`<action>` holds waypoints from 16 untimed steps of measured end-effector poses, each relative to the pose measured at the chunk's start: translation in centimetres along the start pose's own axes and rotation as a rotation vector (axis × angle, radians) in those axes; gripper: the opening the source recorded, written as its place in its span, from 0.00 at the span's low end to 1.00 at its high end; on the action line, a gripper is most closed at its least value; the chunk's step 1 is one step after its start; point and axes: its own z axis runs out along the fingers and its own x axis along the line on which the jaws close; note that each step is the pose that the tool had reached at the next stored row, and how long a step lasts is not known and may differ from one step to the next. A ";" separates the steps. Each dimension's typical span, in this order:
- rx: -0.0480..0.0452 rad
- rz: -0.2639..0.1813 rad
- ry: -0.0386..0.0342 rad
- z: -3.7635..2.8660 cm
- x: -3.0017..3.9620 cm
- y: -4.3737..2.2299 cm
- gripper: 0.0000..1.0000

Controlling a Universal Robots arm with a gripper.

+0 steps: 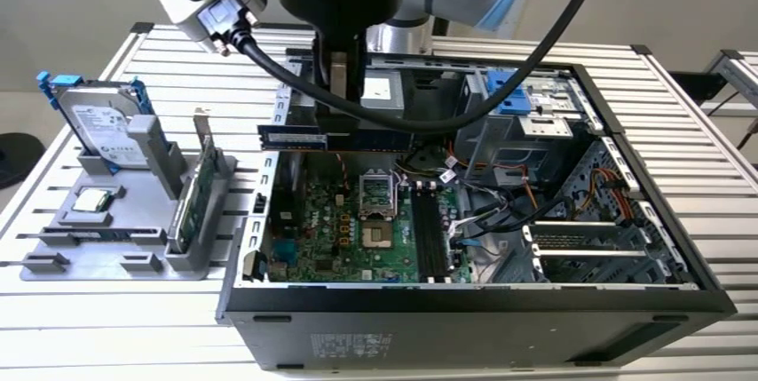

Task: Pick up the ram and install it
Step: 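Pick up the ram and move it above insertion slot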

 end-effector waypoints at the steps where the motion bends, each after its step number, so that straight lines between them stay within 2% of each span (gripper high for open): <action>1: 0.0000 0.000 0.0000 0.00 0.00 0.09 0.00; 16: 0.0007 0.000 -0.0001 -0.01 0.02 1.36 0.00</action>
